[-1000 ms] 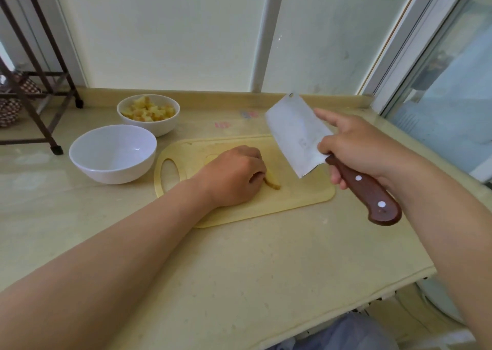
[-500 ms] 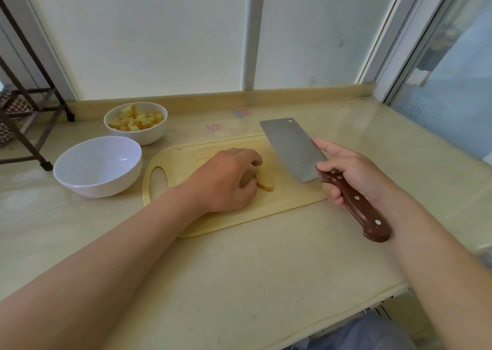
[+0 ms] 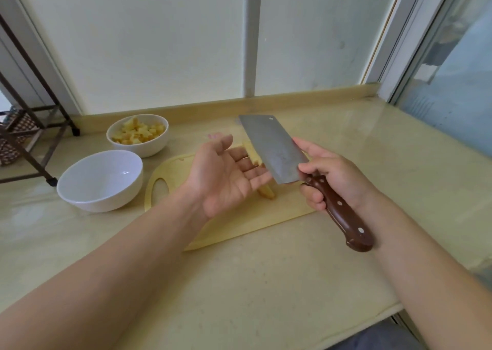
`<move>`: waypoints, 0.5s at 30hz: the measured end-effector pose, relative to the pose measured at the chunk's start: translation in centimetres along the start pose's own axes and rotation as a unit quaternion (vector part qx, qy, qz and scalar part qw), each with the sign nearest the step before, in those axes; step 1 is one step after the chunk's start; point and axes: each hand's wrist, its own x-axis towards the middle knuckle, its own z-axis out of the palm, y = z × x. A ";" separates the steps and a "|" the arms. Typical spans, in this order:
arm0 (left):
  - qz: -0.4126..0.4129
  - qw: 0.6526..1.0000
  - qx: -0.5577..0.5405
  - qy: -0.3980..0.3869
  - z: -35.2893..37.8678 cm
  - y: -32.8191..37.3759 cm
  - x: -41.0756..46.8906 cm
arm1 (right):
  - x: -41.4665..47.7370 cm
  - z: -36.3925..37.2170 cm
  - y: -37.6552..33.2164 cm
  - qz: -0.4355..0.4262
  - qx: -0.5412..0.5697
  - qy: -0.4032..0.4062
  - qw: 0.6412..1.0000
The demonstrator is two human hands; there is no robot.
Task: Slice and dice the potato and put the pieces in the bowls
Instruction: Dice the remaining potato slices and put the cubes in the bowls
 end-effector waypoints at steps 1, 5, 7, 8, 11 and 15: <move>0.006 1.000 0.004 0.006 0.0 0.0 0.0 | -0.1 -0.3 -0.1 0.000 0.001 0.006 1.000; 0.004 0.999 0.029 0.032 -0.5 0.5 0.1 | -0.4 -1.4 -0.4 -0.002 0.003 0.042 0.999; 0.003 0.995 0.087 0.056 -0.8 0.9 0.2 | -0.7 -1.9 -0.5 -0.001 -0.005 0.057 0.998; 0.016 0.987 0.142 0.076 -0.9 1.0 0.2 | -1.0 -2.2 -0.5 -0.002 -0.014 0.064 0.998; 0.105 0.923 0.353 0.113 -1.0 0.6 0.5 | -1.9 -2.9 -0.8 -0.005 -0.065 0.092 0.994; 0.229 0.650 0.724 0.032 -2.0 -1.2 0.8 | -2.9 -3.3 -1.0 0.005 -0.138 0.115 0.984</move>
